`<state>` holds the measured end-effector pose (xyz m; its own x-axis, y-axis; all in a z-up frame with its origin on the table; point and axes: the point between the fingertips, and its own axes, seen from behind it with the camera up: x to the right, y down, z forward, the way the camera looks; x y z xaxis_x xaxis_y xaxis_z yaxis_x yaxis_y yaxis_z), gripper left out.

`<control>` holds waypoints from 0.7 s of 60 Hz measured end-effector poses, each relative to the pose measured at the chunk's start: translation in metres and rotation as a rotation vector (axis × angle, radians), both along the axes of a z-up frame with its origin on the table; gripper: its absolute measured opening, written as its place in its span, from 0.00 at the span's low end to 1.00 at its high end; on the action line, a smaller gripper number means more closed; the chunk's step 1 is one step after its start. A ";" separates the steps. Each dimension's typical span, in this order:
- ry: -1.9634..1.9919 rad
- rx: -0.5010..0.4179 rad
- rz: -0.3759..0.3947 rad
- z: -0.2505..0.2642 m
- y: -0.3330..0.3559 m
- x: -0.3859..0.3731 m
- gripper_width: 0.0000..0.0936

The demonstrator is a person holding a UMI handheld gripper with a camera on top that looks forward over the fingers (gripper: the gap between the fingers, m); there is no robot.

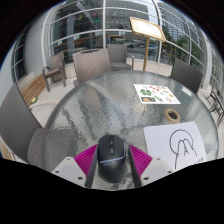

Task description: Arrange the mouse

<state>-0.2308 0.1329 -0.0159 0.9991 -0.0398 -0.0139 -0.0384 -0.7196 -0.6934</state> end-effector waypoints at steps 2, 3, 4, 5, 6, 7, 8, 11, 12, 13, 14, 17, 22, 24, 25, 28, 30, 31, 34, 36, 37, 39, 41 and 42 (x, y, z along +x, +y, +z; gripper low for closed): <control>0.003 -0.003 -0.010 -0.001 0.001 0.001 0.57; 0.002 -0.002 -0.016 0.000 0.002 0.002 0.56; 0.002 -0.005 -0.021 0.000 0.002 0.002 0.54; 0.002 -0.005 -0.025 0.000 0.002 0.002 0.53; 0.002 -0.006 -0.029 0.000 0.002 0.003 0.51; 0.001 -0.007 -0.032 0.000 0.001 0.003 0.51; 0.002 -0.008 -0.033 -0.001 0.002 0.003 0.51; 0.007 -0.006 -0.040 -0.001 0.002 0.004 0.49; 0.007 -0.006 -0.042 0.000 0.001 0.003 0.49; 0.008 -0.006 -0.040 -0.001 0.002 0.003 0.48; 0.007 -0.006 -0.038 -0.001 0.002 0.004 0.46; 0.005 -0.020 -0.025 -0.003 0.001 0.004 0.42; 0.002 -0.055 0.006 -0.002 -0.002 0.003 0.35; 0.002 -0.070 0.018 -0.001 -0.003 0.002 0.32; 0.009 -0.076 0.024 0.000 -0.003 0.001 0.32; 0.051 -0.084 0.044 0.013 -0.005 -0.005 0.32; 0.062 -0.049 0.052 0.035 -0.001 -0.007 0.32; 0.060 -0.024 0.054 0.049 0.002 -0.005 0.32; 0.044 0.043 0.053 0.098 0.012 0.008 0.32; 0.030 0.099 0.066 0.135 0.019 0.016 0.32; 0.026 0.125 0.069 0.157 0.024 0.021 0.32; 0.015 0.180 0.071 0.190 0.028 0.031 0.32; 0.011 0.234 0.067 0.223 0.033 0.044 0.32; 0.012 0.261 0.064 0.239 0.037 0.052 0.32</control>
<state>-0.1792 0.1696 0.2232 0.9992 0.0296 -0.0269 -0.0077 -0.5178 -0.8554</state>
